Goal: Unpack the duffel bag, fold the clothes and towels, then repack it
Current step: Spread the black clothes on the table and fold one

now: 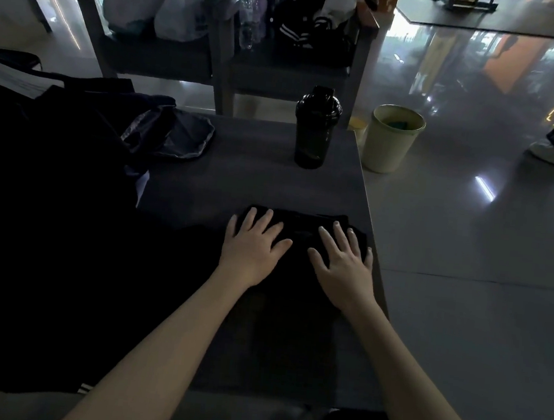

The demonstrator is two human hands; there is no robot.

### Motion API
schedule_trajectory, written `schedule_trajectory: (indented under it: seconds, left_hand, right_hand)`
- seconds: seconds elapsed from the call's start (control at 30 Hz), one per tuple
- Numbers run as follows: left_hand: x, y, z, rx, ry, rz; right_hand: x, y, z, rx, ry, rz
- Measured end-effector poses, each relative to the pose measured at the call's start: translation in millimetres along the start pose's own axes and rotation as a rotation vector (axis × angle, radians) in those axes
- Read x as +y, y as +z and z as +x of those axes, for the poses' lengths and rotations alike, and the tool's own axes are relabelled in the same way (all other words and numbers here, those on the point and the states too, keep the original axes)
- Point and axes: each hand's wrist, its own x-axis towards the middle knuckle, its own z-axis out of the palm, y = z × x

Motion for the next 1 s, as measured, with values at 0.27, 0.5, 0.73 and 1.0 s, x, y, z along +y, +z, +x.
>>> schedule_trajectory:
  seconds: [0.27,0.5,0.73,1.0]
  left_hand:
    - [-2.2,3.7,4.2,-0.067,-0.057,-0.025]
    - [-18.3,-28.3,-9.6,-0.014,-0.049,0.082]
    - [-77.5,-18.7,-25.3,-0.135,-0.211,0.161]
    - [-85.1,5.0,-26.0,0.065,-0.213,0.072]
  right_hand:
    - [-7.5,-0.4,-4.1,0.110,-0.014,-0.177]
    - [-4.1,5.5,-12.4,-0.025,-0.146,-0.224]
    - [-11.6,-6.7,31.8,0.057,-0.049,-0.245]
    - [-4.9,-4.3,81.7,-0.028,-0.150,-0.133]
